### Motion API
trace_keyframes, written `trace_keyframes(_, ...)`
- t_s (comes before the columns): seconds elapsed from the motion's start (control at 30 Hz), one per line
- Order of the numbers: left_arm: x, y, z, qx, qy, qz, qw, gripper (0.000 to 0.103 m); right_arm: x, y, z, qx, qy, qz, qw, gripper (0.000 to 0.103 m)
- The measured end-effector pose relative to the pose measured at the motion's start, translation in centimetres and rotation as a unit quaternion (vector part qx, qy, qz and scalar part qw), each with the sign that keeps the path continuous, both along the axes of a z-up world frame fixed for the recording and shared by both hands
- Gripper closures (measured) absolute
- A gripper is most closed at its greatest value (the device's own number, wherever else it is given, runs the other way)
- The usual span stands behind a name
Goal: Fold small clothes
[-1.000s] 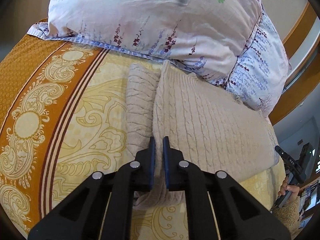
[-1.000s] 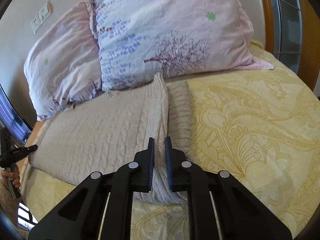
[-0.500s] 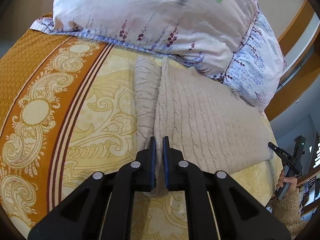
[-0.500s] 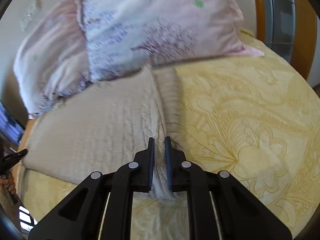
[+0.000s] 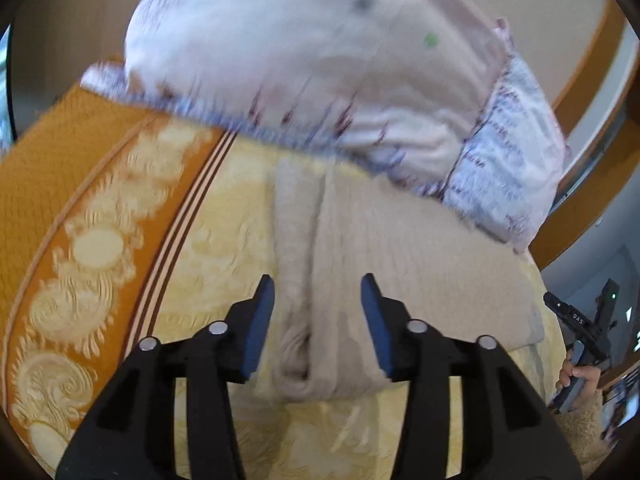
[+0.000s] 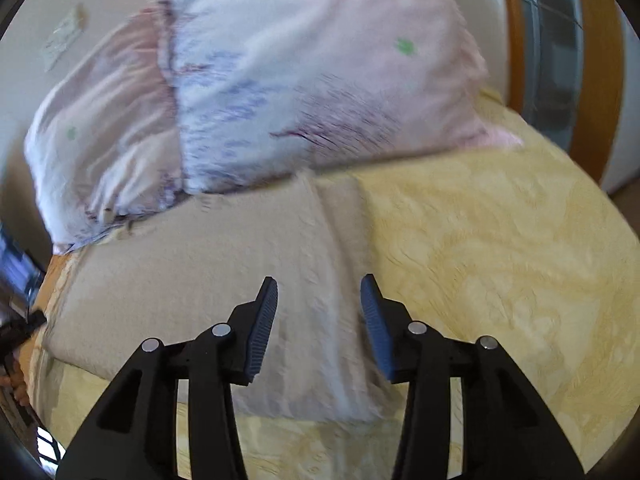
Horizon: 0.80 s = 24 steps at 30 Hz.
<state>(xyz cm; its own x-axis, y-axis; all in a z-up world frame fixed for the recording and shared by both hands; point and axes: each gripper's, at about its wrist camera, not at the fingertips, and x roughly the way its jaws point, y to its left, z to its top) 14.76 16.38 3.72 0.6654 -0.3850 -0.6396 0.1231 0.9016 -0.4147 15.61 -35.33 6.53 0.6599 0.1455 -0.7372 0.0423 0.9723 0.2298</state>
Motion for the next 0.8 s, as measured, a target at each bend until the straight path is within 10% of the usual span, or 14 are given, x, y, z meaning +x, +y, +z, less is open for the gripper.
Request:
trace_keyframes(0.5,1.4,-6.0,-2.5,0.101,0.001,-0.055,0.9934,0.035,3.5,6.7,-3.4,-0.068,0.052,0.069,0.994,0.05)
trace_keyframes(0.8,4.2,-1.0,-0.5,-0.015,0.024,0.022,0.9994,0.027,3.4,7.6,-2.2,-0.038,0.03,0.062,0.997,0.042)
